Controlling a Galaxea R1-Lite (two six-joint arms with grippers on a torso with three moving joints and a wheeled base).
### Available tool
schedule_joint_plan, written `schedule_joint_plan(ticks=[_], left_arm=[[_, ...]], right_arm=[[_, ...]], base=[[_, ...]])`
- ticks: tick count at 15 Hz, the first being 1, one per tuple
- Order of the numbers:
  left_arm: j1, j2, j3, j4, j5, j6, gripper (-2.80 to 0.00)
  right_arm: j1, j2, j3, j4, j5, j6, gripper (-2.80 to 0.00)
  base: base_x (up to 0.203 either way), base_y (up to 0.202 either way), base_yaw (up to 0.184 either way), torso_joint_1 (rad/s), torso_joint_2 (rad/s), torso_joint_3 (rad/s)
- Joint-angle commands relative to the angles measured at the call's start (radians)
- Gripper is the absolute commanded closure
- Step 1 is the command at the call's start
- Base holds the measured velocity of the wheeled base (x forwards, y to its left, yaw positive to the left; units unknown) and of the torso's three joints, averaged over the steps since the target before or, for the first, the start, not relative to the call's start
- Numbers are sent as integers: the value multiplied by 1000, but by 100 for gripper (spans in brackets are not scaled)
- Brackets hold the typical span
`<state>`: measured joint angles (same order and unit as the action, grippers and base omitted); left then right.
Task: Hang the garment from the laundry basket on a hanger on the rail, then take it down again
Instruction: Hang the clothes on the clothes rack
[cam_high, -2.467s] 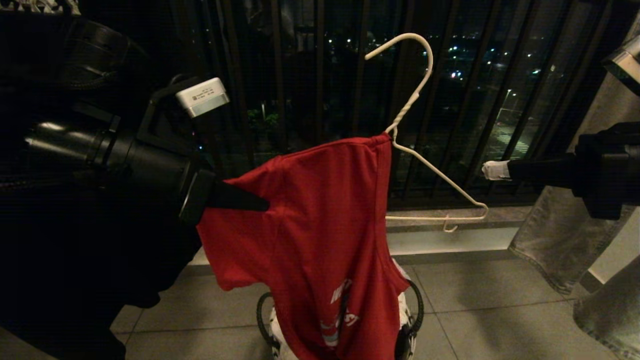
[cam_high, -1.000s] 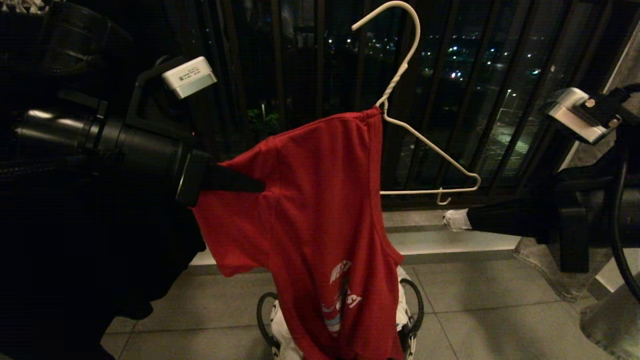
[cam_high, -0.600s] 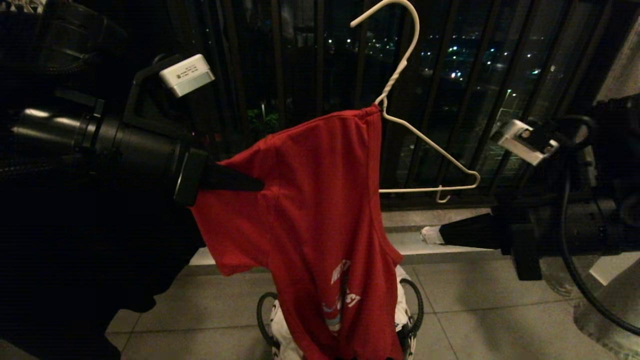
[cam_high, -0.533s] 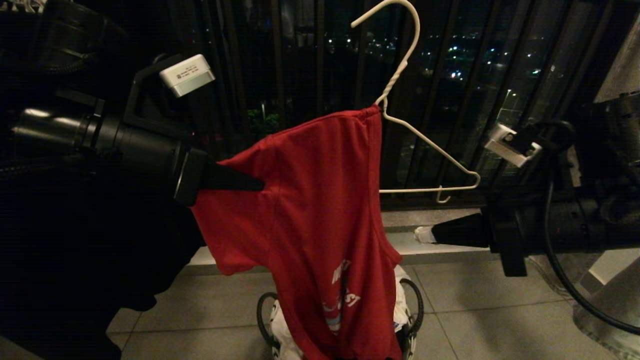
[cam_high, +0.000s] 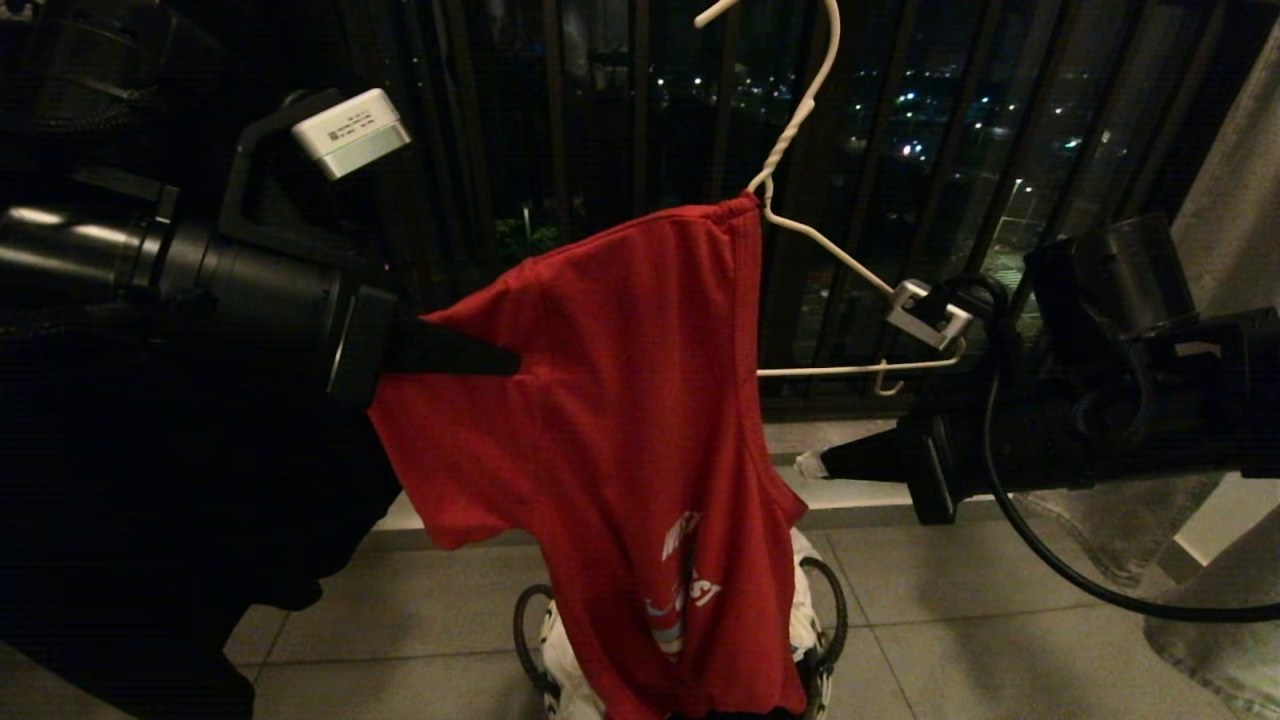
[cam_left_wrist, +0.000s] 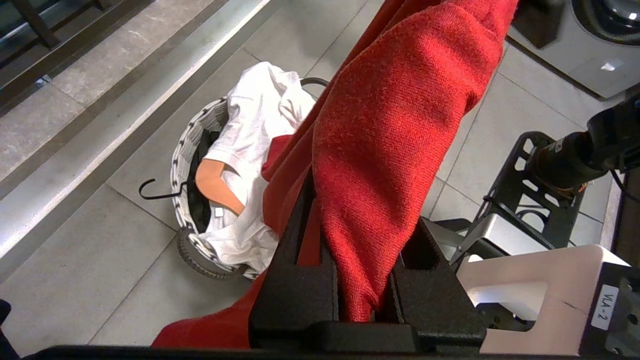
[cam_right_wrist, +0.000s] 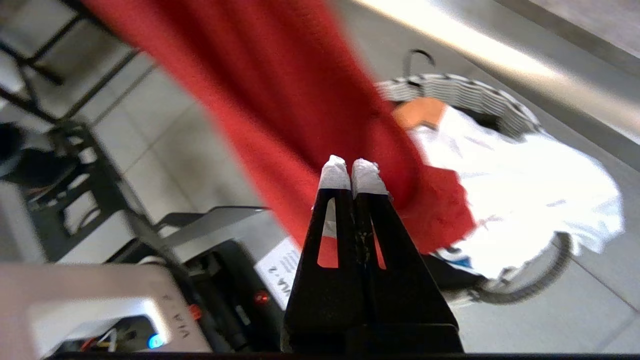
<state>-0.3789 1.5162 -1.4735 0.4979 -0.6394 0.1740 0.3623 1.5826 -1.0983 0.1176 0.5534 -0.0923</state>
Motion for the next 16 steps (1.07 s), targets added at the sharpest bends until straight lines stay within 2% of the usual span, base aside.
schedule_joint_plan(ticks=[1,2,3,7,9,12,14,16], left_arm=[[0,-9,4,4,-3,1,0],[0,-15,5,4,-2,1,0],[0,-19,5,4,-2,1,0],[0,-21,5,5,0,1,0],[0,-30,5,7,0,1,0],[-1,-36,13,7,-2,2,0],[-1,-37,13,7,-2,2,0],[-1,-36,13,6,-2,4,0]], right_arm=[[-11,17,-5,1,-10,-1,0],[-13,17,-8,1,-18,-1,-201],[-13,20,-11,1,-18,-1,-280],[-13,49,-69,107,-27,-3,-280],[-13,72,-102,155,-82,-4,-280],[-13,79,-115,147,-87,6,-280],[-14,79,-138,140,-90,64,-280],[-13,93,-137,140,-90,65,-280]], base=[[0,0,0,0,0,0],[0,0,0,0,0,0],[0,0,0,0,0,0],[0,0,0,0,0,0],[0,0,0,0,0,0],[0,0,0,0,0,0],[0,0,0,0,0,0],[0,0,0,0,0,0]])
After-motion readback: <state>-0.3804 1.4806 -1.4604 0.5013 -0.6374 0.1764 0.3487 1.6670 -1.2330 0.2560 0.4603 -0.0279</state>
